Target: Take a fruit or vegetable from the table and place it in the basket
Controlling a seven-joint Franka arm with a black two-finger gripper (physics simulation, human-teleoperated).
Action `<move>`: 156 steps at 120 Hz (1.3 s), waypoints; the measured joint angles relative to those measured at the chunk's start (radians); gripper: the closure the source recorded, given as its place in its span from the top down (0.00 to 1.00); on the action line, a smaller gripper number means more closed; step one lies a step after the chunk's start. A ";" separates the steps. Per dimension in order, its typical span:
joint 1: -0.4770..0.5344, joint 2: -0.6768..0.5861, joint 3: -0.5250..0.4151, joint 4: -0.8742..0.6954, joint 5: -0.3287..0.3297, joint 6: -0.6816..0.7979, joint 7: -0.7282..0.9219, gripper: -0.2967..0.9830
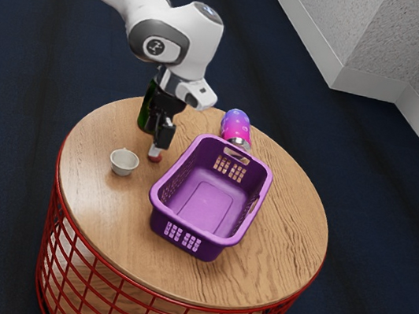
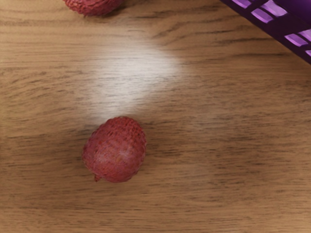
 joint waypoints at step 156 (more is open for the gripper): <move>0.007 0.163 0.050 0.003 -0.007 0.119 0.006 0.77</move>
